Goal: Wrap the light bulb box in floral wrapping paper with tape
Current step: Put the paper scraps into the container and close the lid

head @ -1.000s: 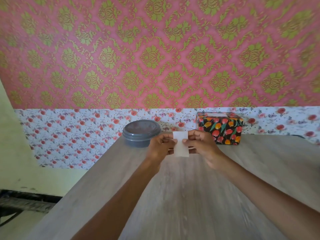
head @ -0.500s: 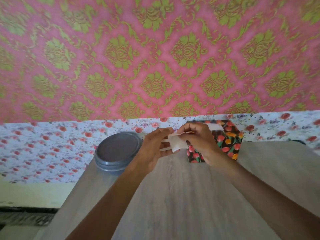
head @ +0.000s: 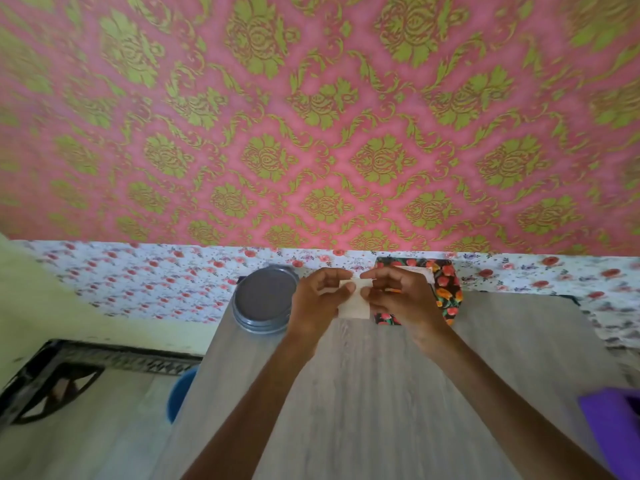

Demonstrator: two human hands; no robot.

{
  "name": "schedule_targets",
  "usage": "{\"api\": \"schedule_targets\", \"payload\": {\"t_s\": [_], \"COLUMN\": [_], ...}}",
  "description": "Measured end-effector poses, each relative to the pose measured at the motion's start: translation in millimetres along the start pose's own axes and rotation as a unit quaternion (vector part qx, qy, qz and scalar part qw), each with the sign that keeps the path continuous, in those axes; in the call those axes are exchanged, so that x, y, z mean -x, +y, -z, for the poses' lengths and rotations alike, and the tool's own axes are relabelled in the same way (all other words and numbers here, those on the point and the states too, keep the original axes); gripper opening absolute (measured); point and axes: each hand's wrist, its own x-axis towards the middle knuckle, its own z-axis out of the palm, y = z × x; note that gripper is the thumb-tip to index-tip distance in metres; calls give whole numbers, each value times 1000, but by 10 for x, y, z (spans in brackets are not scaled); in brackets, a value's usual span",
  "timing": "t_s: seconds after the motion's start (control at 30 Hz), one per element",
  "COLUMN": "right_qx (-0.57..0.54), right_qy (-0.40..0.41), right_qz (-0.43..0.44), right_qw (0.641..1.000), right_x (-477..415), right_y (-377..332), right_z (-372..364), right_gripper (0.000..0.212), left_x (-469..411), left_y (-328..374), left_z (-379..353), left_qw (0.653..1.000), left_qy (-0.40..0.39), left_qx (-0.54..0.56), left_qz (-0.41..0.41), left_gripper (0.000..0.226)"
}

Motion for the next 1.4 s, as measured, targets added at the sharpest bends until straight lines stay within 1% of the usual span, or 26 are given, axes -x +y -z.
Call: {"api": "schedule_targets", "payload": {"t_s": [0.07,0.2,0.3,0.4,0.47,0.5,0.6,0.7,0.73,0.8,0.9,1.0,1.03,1.1,1.17,1.23,1.33,1.4], "right_qx": [11,26,41,47,33,15,-41,-34,-22,-4,-10,-27,-27,-27,-31,-29,60,95], "right_qy": [10,41,51,43,19,11,-16,-35,-30,-21,3,32,37,34,22,1,-22,-34], "right_qz": [4,34,75,76,65,57,19,2,4,19,22,6,-1,-26,-62,-79,-72,-80], "right_qw": [1000,998,995,995,997,998,999,999,999,1000,1000,999,999,999,997,996,995,992], "right_x": [68,206,269,323,390,411,572,839,925,1130,1426,1602,1631,1631,1580,1510,1217,994], "right_y": [-87,-272,-442,-550,-600,-592,-651,-666,-671,-665,-664,-601,-574,-539,-504,-457,-293,-150], "right_z": [-52,-179,-364,-623,-899,-953,-1370,-2017,-2204,-2667,-3323,-3858,-4012,-4231,-4446,-4573,-4750,-4855], "right_gripper": [18,13,17,24,28,26,14,29,29,22,14,19,20,21,16,12,9,15], "left_x": [119,246,323,394,457,487,675,933,1001,1177,1358,1496,1511,1512,1459,1372,1128,964], "left_y": [106,330,491,631,686,696,768,719,673,587,484,403,362,315,273,204,20,-102], "left_z": [56,186,334,572,857,924,1415,2110,2300,2748,3333,3837,3996,4221,4440,4591,4768,4863], "left_qw": [999,996,989,984,987,990,994,998,998,998,997,998,998,996,991,988,987,986], "left_qy": [-24,-34,-46,-28,-1,4,-3,22,36,58,78,51,46,38,41,54,76,92], "left_qx": [29,67,121,150,138,121,106,65,40,8,-25,-36,-29,20,58,67,20,-13], "left_qz": [38,41,78,96,87,78,36,-5,-13,-15,-1,21,39,75,109,127,137,139], "left_gripper": [15,13,13,14,14,16,18,19,19,19,17,20,22,24,22,18,15,18]}}
